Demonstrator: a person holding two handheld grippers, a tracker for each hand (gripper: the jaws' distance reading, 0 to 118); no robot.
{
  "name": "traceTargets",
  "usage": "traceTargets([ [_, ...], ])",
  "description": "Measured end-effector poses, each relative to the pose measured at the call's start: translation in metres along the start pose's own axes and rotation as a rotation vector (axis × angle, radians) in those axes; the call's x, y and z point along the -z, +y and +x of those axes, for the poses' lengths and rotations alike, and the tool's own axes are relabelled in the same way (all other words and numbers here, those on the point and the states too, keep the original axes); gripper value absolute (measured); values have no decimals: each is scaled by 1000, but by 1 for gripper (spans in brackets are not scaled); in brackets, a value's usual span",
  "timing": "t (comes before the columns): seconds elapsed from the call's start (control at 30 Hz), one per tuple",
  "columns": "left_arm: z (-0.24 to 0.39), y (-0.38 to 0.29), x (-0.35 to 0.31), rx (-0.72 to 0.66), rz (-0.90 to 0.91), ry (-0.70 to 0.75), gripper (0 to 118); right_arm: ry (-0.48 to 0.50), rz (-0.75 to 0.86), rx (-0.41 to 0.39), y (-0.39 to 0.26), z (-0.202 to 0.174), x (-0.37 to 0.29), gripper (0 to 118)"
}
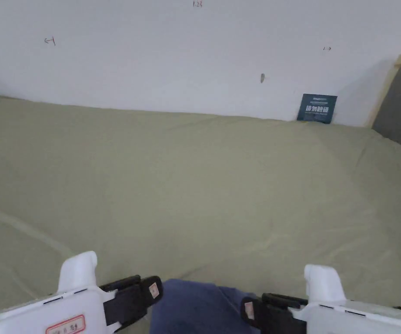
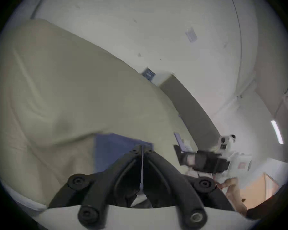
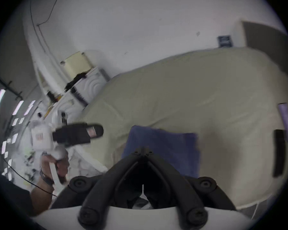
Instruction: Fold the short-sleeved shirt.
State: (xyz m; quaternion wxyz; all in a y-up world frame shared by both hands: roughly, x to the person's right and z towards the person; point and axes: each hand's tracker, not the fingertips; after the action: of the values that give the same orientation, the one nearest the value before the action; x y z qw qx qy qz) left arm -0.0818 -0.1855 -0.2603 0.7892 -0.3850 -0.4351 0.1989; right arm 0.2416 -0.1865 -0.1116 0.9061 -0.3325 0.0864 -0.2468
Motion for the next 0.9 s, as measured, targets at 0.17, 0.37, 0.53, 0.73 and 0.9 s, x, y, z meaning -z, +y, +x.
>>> traceTargets([
  [0.17, -21, 1, -4, -92, 15, 46, 1, 313, -123, 147, -6, 31, 85, 1],
  [0.37, -38, -16, 13, -102, -86, 108, 1, 110, -259, 248, -20, 91, 109, 1],
  [0.53, -56, -24, 40, -177, -196, 75, 6, 167, -194, 371, -33, 124, 93, 1],
  [0.73, -83, -50, 85, -433, -262, -145, 106, 200, -196, 363, -34, 126, 95, 1],
  [0.9, -82, -66, 104, -439, -224, -252, 92, 210, -185, 366, -37, 128, 95, 1],
])
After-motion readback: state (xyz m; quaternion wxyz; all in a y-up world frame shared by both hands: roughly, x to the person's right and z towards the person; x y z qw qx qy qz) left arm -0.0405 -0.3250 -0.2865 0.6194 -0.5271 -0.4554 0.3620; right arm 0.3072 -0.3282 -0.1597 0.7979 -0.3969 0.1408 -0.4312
